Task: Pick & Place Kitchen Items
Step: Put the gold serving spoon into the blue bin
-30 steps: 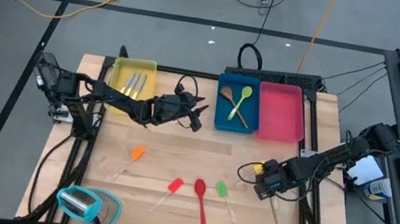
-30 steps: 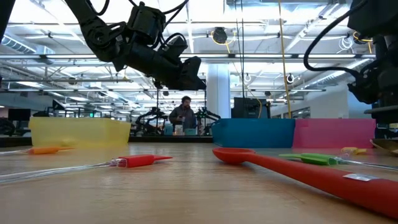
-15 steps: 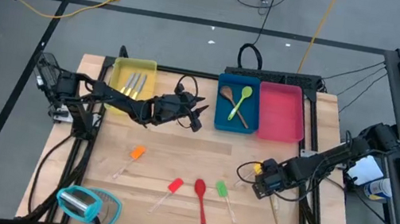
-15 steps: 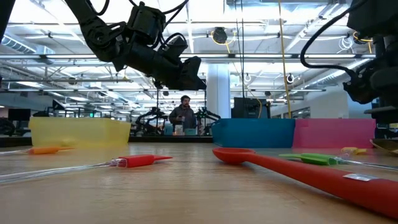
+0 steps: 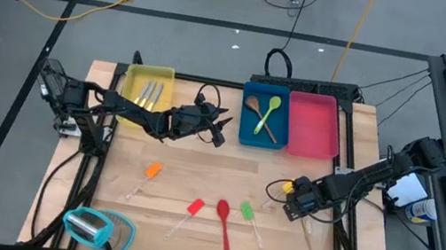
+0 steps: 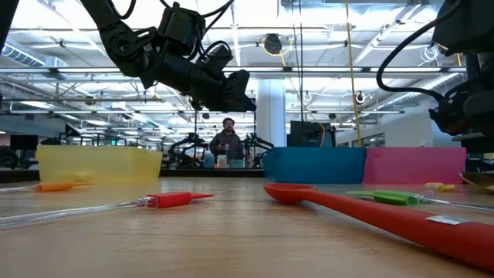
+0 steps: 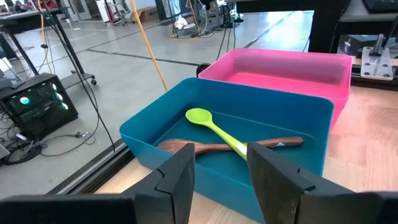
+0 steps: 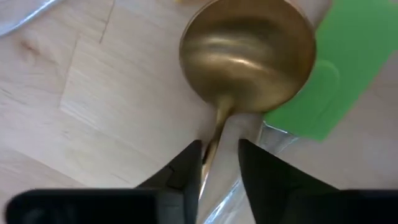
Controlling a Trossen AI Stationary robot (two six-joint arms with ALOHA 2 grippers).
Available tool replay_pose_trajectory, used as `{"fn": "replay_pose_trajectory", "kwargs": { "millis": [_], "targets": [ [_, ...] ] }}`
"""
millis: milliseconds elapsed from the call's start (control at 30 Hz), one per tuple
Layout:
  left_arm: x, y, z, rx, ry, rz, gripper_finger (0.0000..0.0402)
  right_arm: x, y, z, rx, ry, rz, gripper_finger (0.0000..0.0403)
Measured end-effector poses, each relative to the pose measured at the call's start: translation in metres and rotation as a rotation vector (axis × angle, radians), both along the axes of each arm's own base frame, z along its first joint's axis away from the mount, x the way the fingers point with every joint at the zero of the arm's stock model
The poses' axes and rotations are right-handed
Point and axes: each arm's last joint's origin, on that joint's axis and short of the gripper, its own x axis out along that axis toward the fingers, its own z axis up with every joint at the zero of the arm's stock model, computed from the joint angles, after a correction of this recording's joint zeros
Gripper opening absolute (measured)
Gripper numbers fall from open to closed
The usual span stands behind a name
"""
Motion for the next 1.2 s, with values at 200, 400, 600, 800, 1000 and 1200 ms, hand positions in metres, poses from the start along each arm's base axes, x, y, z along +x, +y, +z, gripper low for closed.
{"fn": "replay_pose_trajectory", "kwargs": {
  "millis": [200,400,600,800,1000,1200],
  "targets": [
    [0.0,0.0,0.0,0.0,0.0,0.0,0.0152,0.0,-0.004,0.0,0.0,-0.001,0.081,0.0017],
    [0.0,0.0,0.0,0.0,0.0,0.0,0.0152,0.003,-0.009,0.0,0.012,-0.016,0.14,0.0015],
    [0.0,0.0,0.0,-0.004,0.002,0.001,0.0152,0.005,-0.011,0.009,0.027,-0.095,0.18,0.0008],
    [0.0,0.0,-0.002,-0.029,0.002,0.005,0.0152,0.014,-0.012,0.03,-0.066,-0.333,0.248,0.0007],
    [-0.001,-0.003,-0.005,-0.072,0.013,0.008,0.0152,0.018,-0.018,0.047,-0.229,-0.555,0.43,0.0007],
    [0.001,-0.013,-0.005,-0.075,0.015,-0.021,0.0152,0.025,-0.034,0.064,-0.485,-0.706,0.504,0.0008]
  ]
}}
